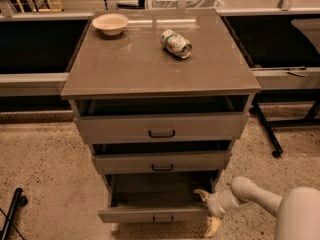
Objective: Open bottom drawer
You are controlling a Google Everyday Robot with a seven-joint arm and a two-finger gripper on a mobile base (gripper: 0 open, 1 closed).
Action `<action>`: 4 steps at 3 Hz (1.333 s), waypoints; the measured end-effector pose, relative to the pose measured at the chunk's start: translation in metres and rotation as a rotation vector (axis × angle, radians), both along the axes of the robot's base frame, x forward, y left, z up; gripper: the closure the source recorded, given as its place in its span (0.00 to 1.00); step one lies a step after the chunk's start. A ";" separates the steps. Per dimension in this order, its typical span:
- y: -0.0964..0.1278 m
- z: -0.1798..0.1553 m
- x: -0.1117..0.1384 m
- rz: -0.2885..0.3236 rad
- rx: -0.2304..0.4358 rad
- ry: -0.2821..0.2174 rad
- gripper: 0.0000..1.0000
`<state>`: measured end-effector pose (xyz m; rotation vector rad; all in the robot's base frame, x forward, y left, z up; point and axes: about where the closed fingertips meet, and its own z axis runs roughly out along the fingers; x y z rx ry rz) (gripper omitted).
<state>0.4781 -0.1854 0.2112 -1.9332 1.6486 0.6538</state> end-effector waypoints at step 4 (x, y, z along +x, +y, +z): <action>-0.021 -0.015 -0.032 -0.053 -0.198 0.059 0.73</action>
Offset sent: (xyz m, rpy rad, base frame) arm -0.0296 -0.0331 -0.0279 -0.2416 0.0675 -0.0904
